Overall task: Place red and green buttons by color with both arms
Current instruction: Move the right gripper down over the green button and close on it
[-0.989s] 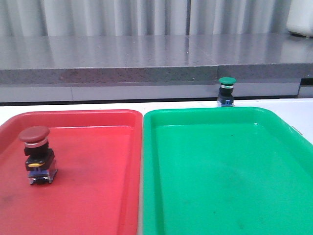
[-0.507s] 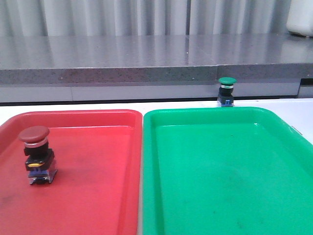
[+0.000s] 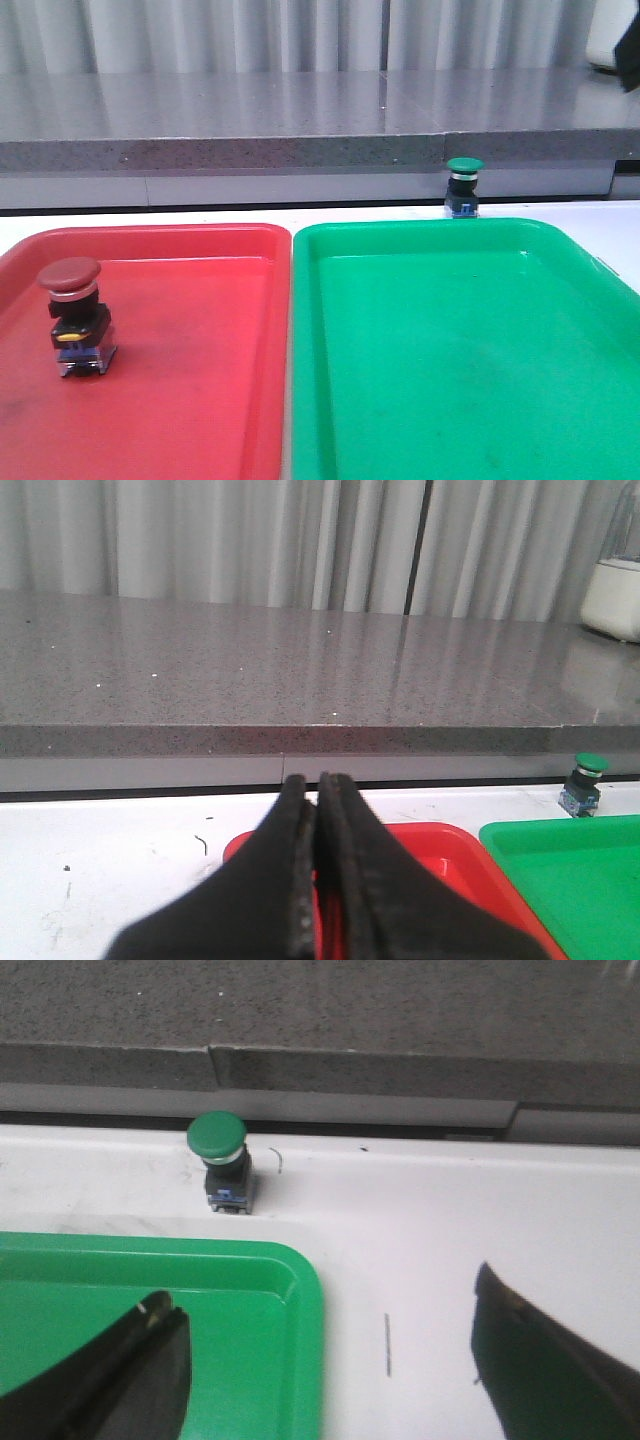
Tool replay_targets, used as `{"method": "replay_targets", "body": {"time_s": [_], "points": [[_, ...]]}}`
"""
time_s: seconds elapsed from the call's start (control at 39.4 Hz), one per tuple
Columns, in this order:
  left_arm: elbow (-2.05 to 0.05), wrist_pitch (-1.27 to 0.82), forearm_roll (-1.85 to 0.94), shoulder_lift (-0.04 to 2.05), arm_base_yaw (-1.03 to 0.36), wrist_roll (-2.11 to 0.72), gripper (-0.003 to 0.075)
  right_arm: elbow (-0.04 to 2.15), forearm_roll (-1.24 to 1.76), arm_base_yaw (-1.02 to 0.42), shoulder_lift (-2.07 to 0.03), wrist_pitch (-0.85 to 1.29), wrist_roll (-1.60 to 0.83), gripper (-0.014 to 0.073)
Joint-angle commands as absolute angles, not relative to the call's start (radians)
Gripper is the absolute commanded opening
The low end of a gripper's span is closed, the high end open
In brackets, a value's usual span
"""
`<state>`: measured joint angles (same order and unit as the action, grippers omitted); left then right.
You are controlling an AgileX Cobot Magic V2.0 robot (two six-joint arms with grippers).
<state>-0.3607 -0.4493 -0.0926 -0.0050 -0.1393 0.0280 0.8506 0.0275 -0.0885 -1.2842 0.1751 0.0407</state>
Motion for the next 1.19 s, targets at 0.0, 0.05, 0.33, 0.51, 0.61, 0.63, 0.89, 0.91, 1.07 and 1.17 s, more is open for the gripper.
{"method": "replay_targets", "body": {"time_s": [0.0, 0.05, 0.33, 0.51, 0.61, 0.63, 0.89, 0.91, 1.07, 1.17], "points": [[-0.385, -0.371, -0.103, -0.002, -0.138, 0.031, -0.0020, 0.961, 0.016, -0.131, -1.375, 0.095, 0.031, 0.0598], [-0.385, -0.371, -0.103, -0.002, -0.138, 0.031, -0.0020, 0.998, 0.016, -0.152, -1.425, 0.103, 0.031, 0.0598], [-0.385, -0.371, -0.103, -0.002, -0.138, 0.031, -0.0020, 1.239, 0.017, -0.200, -1.667, 0.217, 0.067, 0.0598], [-0.385, -0.371, -0.103, -0.002, -0.138, 0.031, -0.0020, 1.413, 0.017, -0.200, -1.820, 0.330, 0.098, 0.0598], [-0.385, -0.371, -0.103, -0.002, -0.138, 0.031, -0.0020, 1.500, 0.017, -0.200, -1.898, 0.366, 0.101, 0.0598], [-0.385, -0.371, -0.103, -0.002, -0.138, 0.031, -0.0020, 1.522, 0.017, -0.200, -1.918, 0.369, 0.103, 0.0598], [-0.385, -0.371, -0.103, -0.002, -0.138, 0.031, -0.0020, 1.646, 0.017, -0.191, -2.037, 0.381, 0.104, 0.0598], [-0.385, -0.371, -0.103, -0.002, -0.138, 0.031, -0.0020, 1.653, 0.017, -0.191, -2.042, 0.383, 0.104, 0.0598], [-0.385, -0.371, -0.103, -0.002, -0.138, 0.031, -0.0020, 1.690, 0.017, -0.191, -2.072, 0.390, 0.104, 0.0589], [-0.385, -0.371, -0.103, -0.002, -0.138, 0.031, -0.0020, 1.692, 0.017, -0.191, -2.074, 0.397, 0.104, 0.0505]]}}
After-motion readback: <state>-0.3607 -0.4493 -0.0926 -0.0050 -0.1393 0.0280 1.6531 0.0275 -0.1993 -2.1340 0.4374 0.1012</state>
